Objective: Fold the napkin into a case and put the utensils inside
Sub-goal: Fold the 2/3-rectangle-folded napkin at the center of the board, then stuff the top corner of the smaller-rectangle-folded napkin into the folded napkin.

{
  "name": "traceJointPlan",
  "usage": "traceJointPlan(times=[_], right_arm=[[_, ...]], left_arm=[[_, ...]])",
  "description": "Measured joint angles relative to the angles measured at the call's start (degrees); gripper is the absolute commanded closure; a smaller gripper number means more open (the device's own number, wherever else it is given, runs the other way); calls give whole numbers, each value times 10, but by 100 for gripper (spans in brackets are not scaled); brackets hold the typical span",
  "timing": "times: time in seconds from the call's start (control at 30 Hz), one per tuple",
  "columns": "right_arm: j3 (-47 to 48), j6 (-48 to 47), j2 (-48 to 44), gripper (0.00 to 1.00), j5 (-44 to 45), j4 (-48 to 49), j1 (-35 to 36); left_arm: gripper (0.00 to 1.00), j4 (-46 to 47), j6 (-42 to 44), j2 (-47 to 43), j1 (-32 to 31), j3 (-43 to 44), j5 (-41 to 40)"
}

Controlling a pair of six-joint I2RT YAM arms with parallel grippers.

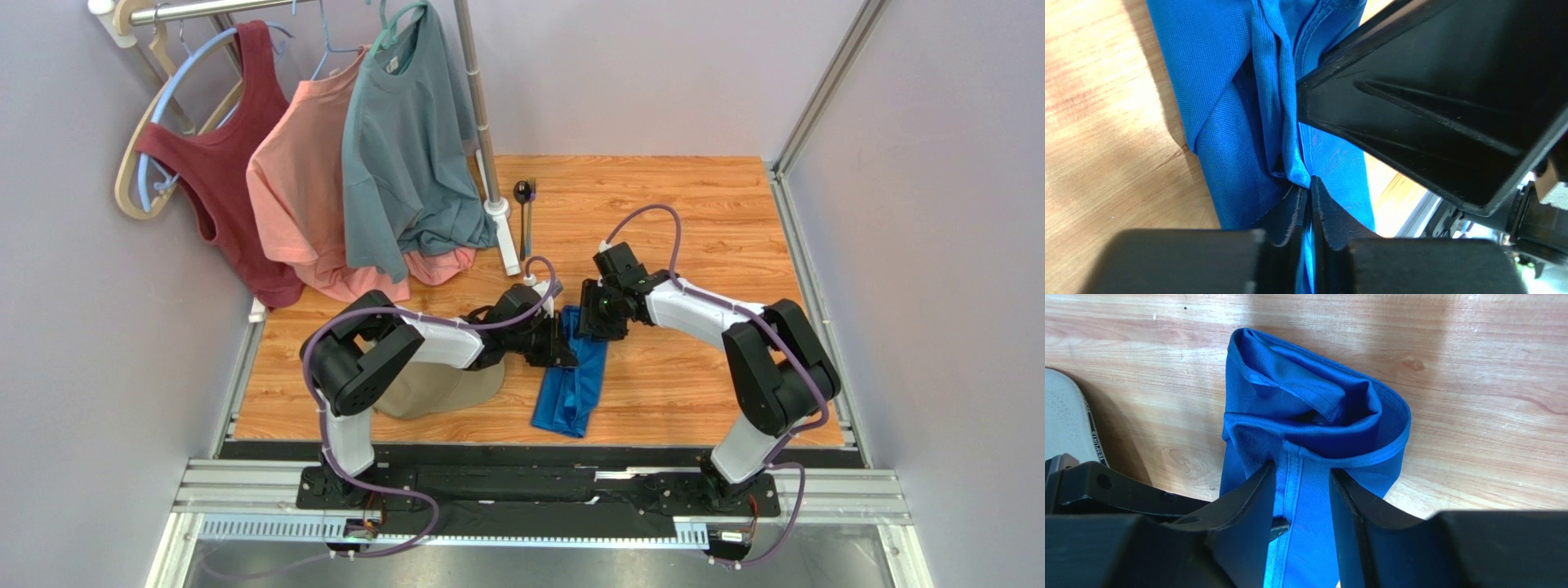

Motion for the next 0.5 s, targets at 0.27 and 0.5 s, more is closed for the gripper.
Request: traceJointPlan(times=[0.27, 0.5], right_arm=[[0, -3, 5, 63, 15, 11, 1], [2, -7, 16, 83, 20, 18, 1]], left_arm=[[74, -61, 20, -43, 3, 2, -16], [71, -115, 42, -71, 27, 33, -37]])
